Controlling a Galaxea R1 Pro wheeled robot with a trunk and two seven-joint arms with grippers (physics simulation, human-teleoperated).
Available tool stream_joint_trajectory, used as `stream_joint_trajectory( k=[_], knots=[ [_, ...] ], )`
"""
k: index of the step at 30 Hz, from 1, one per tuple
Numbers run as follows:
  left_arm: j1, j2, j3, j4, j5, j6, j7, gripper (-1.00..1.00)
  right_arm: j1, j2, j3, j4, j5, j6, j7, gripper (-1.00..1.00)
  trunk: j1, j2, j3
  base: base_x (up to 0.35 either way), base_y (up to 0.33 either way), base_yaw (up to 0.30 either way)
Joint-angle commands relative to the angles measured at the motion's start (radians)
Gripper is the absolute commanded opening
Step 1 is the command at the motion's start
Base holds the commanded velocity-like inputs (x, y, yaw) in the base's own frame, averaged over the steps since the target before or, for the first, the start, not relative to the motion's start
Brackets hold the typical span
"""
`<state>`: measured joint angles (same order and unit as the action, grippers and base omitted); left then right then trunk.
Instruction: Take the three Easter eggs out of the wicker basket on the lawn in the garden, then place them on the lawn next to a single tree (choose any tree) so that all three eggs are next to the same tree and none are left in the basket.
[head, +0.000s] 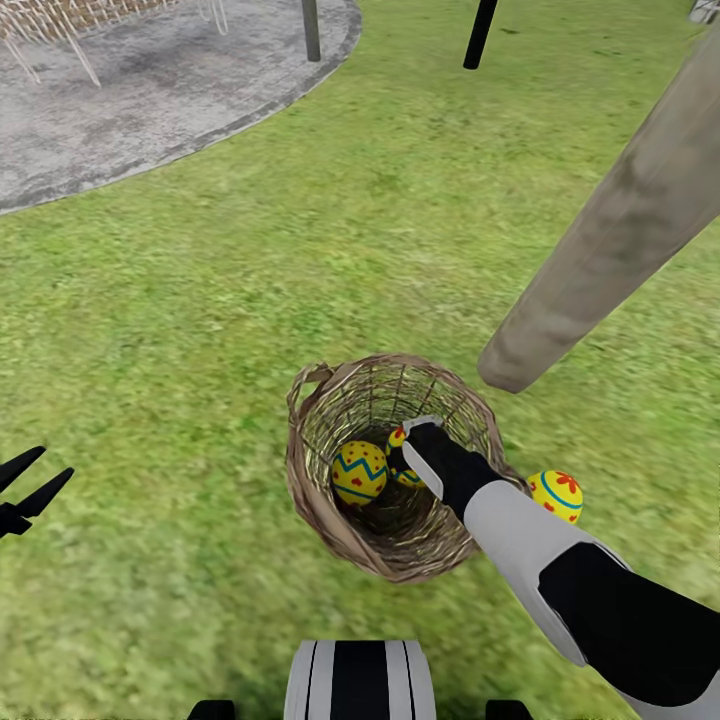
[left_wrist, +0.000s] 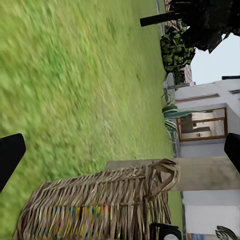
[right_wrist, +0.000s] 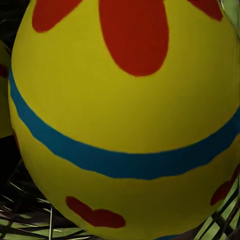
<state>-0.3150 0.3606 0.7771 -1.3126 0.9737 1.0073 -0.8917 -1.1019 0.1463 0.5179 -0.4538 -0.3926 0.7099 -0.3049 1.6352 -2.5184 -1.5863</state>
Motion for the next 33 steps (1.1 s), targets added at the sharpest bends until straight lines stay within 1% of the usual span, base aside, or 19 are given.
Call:
stream_joint_trajectory(
  k=[1, 8, 9, 13, 18, 21, 33],
  knots=[
    [-0.001, 0.000, 0.001, 0.001, -0.003, 0.004, -0.004, 1.00, 0.001, -0.001, 0.005, 0.042, -0.063, -0.010, 0.009, -1.00, 0.000, 0.000, -0.001, 0.000, 0.000, 0.000],
    [-0.001, -0.002, 0.001, 0.001, -0.003, 0.004, -0.004, 1.00, 0.001, -0.001, 0.005, 0.042, -0.063, -0.010, 0.010, -1.00, -0.001, 0.000, 0.007, 0.000, 0.000, 0.000],
    [-0.001, -0.002, 0.001, 0.001, -0.003, 0.004, -0.004, 1.00, 0.001, -0.001, 0.005, 0.042, -0.063, -0.010, 0.010, -1.00, -0.001, 0.001, 0.011, 0.000, 0.000, 0.000],
    [-0.001, -0.002, 0.001, 0.001, -0.003, 0.004, -0.004, 1.00, 0.001, -0.001, 0.005, 0.043, -0.063, -0.010, 0.010, -1.00, -0.001, 0.001, 0.011, 0.000, 0.000, 0.000],
    [-0.001, -0.002, 0.001, 0.001, -0.003, 0.004, -0.004, 1.00, 0.001, -0.001, 0.005, 0.043, -0.063, -0.010, 0.010, -1.00, -0.002, 0.001, 0.022, 0.000, 0.000, 0.000],
    [-0.001, -0.002, 0.001, 0.001, -0.003, 0.004, -0.004, 1.00, 0.001, -0.001, 0.005, 0.042, -0.063, -0.010, 0.010, -1.00, -0.004, 0.002, 0.034, 0.000, 0.000, 0.000],
    [-0.001, -0.005, 0.001, 0.001, -0.003, 0.004, -0.004, 1.00, 0.001, -0.001, 0.005, 0.043, -0.063, -0.010, 0.010, -1.00, -0.004, 0.002, 0.034, 0.000, 0.000, 0.000]
  ],
)
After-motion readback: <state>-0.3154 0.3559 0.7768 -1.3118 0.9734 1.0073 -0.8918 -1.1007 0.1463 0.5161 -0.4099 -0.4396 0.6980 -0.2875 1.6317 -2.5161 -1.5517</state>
